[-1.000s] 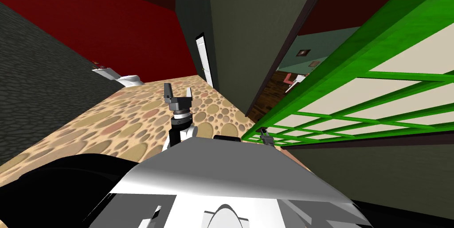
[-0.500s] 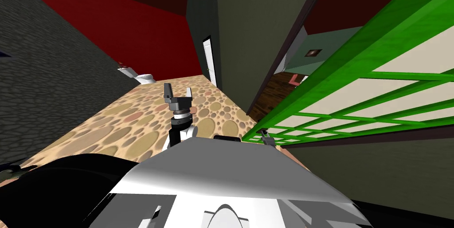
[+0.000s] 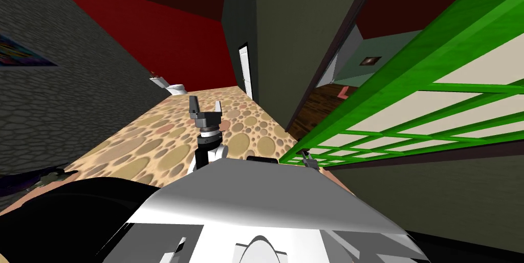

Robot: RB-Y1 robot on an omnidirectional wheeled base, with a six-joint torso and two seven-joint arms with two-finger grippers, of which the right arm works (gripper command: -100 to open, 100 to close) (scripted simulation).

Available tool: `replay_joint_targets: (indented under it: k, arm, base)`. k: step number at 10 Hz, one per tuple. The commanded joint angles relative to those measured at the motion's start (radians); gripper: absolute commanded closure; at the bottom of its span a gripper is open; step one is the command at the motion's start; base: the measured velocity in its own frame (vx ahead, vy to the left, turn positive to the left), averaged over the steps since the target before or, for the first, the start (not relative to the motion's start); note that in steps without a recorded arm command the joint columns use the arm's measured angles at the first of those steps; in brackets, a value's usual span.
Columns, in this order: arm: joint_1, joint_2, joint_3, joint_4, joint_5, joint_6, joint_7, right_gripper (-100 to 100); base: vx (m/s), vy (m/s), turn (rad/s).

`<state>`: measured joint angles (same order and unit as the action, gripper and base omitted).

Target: Pull the door open

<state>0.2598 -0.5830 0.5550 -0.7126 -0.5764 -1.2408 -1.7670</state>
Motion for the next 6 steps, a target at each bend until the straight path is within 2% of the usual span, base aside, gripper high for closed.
replay_joint_targets:
  k: [1,6]
  arm:
    - [-0.003,0.0,0.006,0.01,0.003,-0.011,-0.007,100]
    - [-0.016,-0.005,0.021,0.048,0.012,-0.043,-0.03,100]
  base:
    - [-0.216,-0.065,0.177]
    - [-0.202,-0.058,0.137]
